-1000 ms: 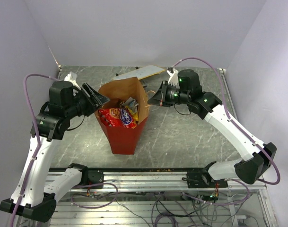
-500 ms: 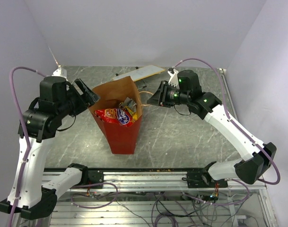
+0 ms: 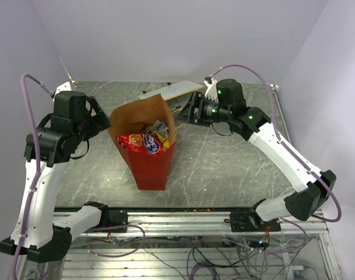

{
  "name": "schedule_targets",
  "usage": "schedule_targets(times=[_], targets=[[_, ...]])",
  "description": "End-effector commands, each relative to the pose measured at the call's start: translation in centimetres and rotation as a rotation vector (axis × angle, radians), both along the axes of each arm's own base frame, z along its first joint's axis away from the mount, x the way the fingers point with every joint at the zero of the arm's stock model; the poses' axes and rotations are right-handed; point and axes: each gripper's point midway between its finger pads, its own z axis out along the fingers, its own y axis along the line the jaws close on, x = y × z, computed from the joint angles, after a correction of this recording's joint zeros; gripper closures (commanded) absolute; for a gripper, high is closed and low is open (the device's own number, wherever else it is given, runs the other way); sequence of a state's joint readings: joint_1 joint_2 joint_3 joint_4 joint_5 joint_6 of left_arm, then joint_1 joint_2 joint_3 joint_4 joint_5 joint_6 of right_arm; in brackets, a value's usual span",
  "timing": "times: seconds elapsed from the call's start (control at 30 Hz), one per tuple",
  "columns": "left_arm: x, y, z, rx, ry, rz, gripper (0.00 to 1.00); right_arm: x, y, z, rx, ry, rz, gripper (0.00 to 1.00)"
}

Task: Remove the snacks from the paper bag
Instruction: Adjust the paper bag at the center of the board.

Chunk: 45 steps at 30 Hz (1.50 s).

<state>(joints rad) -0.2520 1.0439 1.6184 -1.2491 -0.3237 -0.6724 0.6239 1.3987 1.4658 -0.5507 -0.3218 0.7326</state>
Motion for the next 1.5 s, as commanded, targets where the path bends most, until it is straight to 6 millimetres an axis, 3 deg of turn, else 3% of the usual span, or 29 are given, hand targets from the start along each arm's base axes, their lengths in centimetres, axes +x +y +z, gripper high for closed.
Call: schedule_targets(times=[0.0,0.3,0.67,0.93,1.23,1.4,1.47], targets=[[2.4,-0.1,-1.4,0.022,0.025,0.016,0.02,0.6,0.9,1.0,0.013,-0.013,0.017,0.34],[5.4,-0.5,-3.2,-0.026,0.065,0.018,0.09,1.3,1.5,0.9,-0.016,0.008,0.043,0.34],[5.6,-0.1,-5.4,-0.034,0.092,-0.009,0.21,1.6,2.2,0.3,-0.024,0.027,0.07,0.41],[4.7,-1.4,-6.0,-0.105,0.102,-0.043,0.16,1.6,2.0,0.4,-0.039,0.009,0.079,0.42],[5.8,0.9,-6.5,-0.001,0.145,0.04,0.22,1.6,2.0,0.5,-0.06,-0.014,0.103,0.43],[7.1,2.8,-5.9,0.072,0.122,0.094,0.22,1.6,1.7,-0.1,-0.102,-0.019,0.119,0.43],[7.8,2.7,-5.9,0.064,0.115,0.077,0.25,1.7,1.6,-0.2,-0.115,-0.022,0.123,0.43]])
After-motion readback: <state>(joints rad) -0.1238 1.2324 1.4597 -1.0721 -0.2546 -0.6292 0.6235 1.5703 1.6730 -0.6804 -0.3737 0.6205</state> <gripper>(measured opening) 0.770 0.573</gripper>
